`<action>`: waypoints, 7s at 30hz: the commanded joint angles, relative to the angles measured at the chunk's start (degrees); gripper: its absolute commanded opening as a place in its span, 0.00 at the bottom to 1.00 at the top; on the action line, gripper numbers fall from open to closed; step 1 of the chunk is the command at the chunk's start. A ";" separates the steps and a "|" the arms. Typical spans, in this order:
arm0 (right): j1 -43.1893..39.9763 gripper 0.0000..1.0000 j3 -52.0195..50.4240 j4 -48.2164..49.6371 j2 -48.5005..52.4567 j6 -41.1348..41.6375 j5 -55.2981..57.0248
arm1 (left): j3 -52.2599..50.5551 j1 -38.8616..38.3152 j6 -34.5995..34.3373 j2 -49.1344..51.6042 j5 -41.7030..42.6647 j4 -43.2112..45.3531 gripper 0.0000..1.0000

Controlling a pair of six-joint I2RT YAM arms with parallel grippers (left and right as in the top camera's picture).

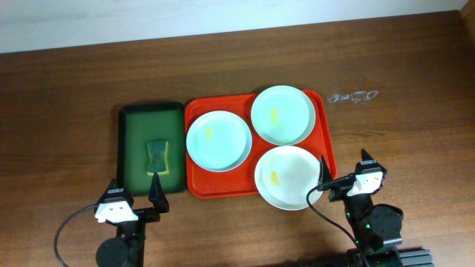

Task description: Clean dirty plates on tray and stack at the side

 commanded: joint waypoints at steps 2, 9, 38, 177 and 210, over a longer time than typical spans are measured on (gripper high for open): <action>0.07 0.98 -0.31 -0.42 -0.37 0.17 0.66 | -0.44 -0.26 0.94 -0.48 0.66 0.00 0.99; 0.07 0.98 -0.31 -0.39 -0.37 0.17 0.66 | -0.44 -0.26 0.94 -0.48 0.66 0.00 0.99; 0.15 0.98 57.96 -33.46 40.94 8.68 -11.85 | 71.38 -0.26 0.79 43.58 8.20 -44.28 0.99; 24.22 0.33 84.54 -48.72 114.22 36.87 -4.63 | 99.14 -0.31 0.28 97.94 5.99 -79.95 0.42; 25.66 0.19 78.27 -38.95 114.25 31.30 -4.44 | 99.14 -0.31 0.28 97.94 5.97 -79.93 0.40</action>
